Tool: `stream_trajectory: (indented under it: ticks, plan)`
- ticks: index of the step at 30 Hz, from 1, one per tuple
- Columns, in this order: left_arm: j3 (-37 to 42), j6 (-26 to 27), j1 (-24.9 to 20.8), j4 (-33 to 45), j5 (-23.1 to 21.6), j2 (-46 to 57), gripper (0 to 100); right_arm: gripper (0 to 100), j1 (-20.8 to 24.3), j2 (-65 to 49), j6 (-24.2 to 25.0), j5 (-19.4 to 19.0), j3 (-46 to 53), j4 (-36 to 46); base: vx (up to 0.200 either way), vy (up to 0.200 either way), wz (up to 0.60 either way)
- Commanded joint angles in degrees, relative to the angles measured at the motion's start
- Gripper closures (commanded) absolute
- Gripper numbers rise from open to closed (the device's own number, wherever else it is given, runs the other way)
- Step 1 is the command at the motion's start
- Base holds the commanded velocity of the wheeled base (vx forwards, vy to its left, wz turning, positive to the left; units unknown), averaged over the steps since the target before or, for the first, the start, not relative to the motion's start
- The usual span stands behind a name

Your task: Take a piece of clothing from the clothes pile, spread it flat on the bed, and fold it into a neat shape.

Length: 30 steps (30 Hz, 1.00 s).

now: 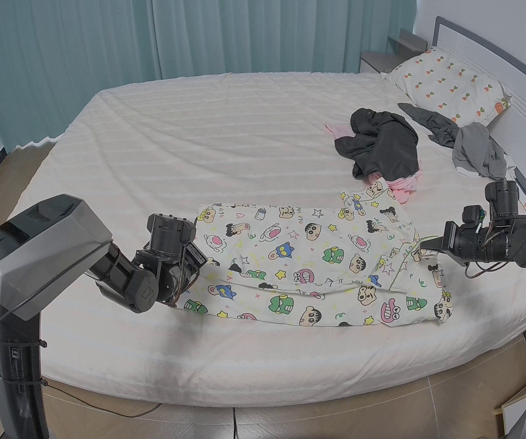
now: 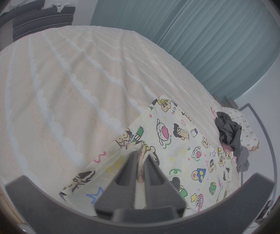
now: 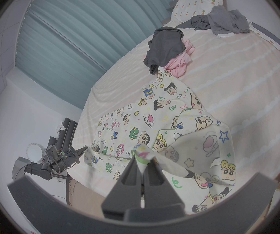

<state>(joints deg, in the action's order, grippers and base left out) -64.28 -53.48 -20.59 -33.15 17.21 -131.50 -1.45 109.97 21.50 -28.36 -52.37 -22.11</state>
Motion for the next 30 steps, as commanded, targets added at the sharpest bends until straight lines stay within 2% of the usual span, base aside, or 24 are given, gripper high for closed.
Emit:
stream_trajectory:
  ticks: [1,14,22,28,29,30]
  plan:
    - [-0.93,-1.28,0.11,-0.16,0.01,-0.07,0,100,0.13,2.35,0.03,0.14,-1.33,-0.30,0.000,0.000,0.00]
    - [-0.32,-2.42,1.17,-0.08,0.28,1.95,0,100,0.13,1.83,0.03,0.14,-2.74,-0.47,0.000,0.000,0.00]
    - [4.08,-2.24,1.69,-0.25,0.10,5.03,0,100,-0.13,3.85,0.20,0.32,-5.99,-0.39,0.000,0.000,0.00]
    - [6.01,-2.24,3.71,-0.52,0.10,6.61,0,100,-0.31,7.01,0.29,2.08,-8.36,-0.39,0.000,0.000,0.00]
    - [6.19,-2.24,4.07,-0.52,0.10,6.87,0,0,-0.31,7.80,0.38,2.16,-9.06,-0.30,0.000,0.000,0.00]
    - [6.19,-2.24,4.07,-0.52,0.10,6.87,0,0,-0.31,7.80,0.38,2.16,-9.06,-0.30,0.000,0.000,0.00]
